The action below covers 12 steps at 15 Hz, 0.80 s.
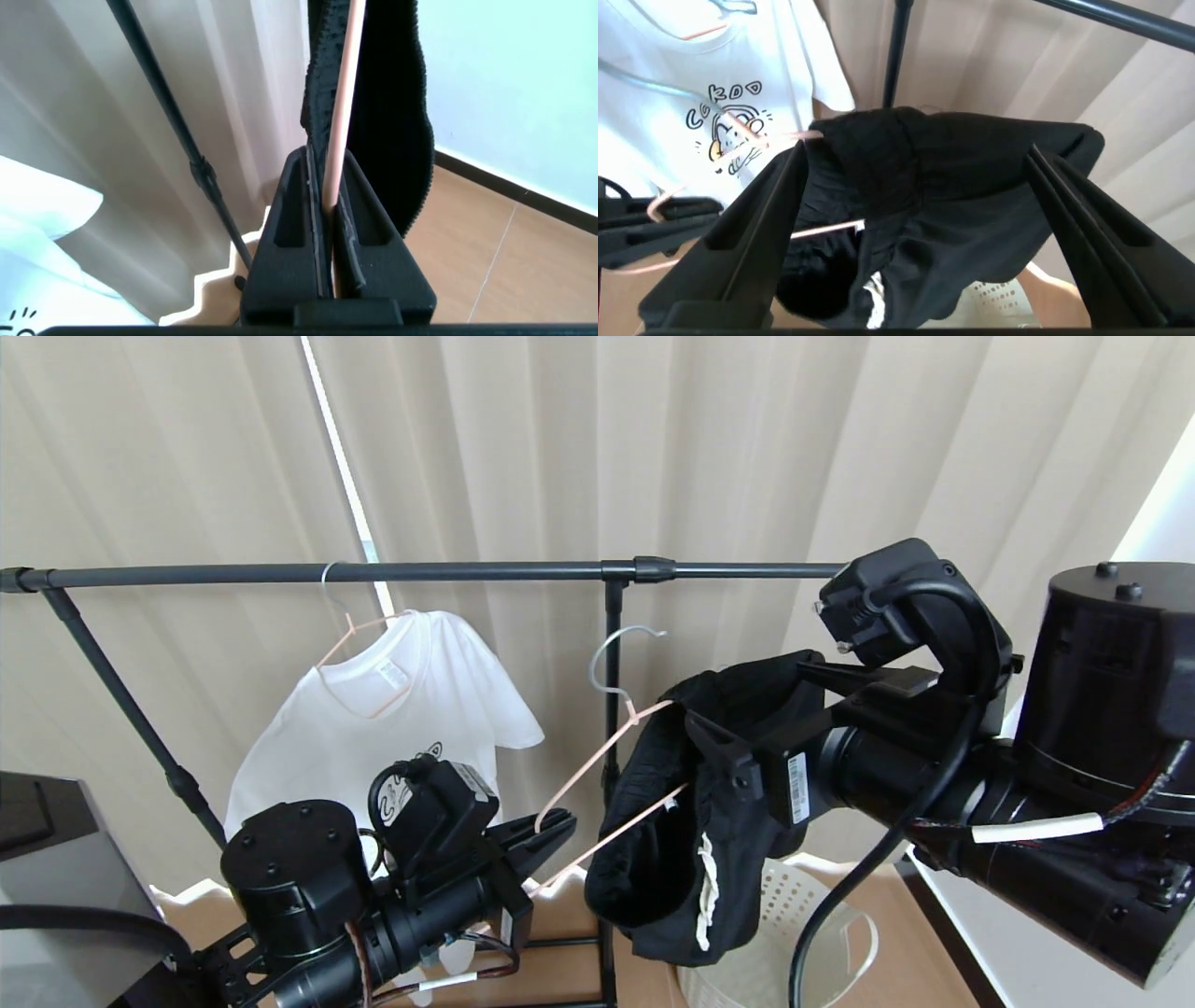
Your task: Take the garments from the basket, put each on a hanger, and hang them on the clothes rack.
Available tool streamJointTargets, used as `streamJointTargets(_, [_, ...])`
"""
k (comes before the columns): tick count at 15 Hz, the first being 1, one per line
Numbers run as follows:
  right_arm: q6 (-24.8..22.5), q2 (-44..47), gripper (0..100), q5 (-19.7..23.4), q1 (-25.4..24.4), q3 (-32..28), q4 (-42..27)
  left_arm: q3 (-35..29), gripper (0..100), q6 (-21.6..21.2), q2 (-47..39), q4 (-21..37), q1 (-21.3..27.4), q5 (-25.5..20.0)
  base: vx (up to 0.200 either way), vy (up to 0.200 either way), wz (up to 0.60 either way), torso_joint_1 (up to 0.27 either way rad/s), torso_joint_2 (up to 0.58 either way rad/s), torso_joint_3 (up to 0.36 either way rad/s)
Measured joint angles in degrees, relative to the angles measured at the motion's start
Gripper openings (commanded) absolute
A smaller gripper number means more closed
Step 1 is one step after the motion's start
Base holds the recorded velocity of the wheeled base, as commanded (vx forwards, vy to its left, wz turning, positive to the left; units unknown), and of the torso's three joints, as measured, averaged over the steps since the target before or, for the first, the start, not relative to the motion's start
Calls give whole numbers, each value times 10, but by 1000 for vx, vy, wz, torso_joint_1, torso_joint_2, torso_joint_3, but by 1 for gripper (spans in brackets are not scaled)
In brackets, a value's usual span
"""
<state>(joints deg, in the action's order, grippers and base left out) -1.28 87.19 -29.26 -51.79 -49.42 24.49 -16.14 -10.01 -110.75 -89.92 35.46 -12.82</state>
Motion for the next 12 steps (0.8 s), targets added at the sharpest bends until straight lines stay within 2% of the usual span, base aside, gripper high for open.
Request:
streamJointTargets(1, [-5, -7, 100, 10, 6, 5, 0, 1, 0, 0, 0, 0, -10, -11, 0, 0, 0, 0, 0, 0])
streamJointTargets(2, [-19, -17, 100, 43, 14, 11, -10, 3, 0, -1, 1, 0, -24, -41, 0, 0, 0, 0, 0, 0])
streamJointTargets(3, [-34, -31, 100, 96, 28, 16, -28, 6, 0, -1, 2, 0, -45, -82, 0, 0, 0, 0, 0, 0])
streamJointTargets(5, [-67, -60, 100, 190, 70, 19, -103, 14, 0, -3, 3, 0, -84, -156, 0, 0, 0, 0, 0, 0])
streamJointTargets(7, [-95, -83, 100, 246, 104, 1, -168, 18, 0, -5, 2, 0, -111, -197, 0, 0, 0, 0, 0, 0])
streamJointTargets(12, [-175, -99, 100, 375, 161, -115, -411, 18, 0, -28, -7, -1, -135, -282, 0, 0, 0, 0, 0, 0])
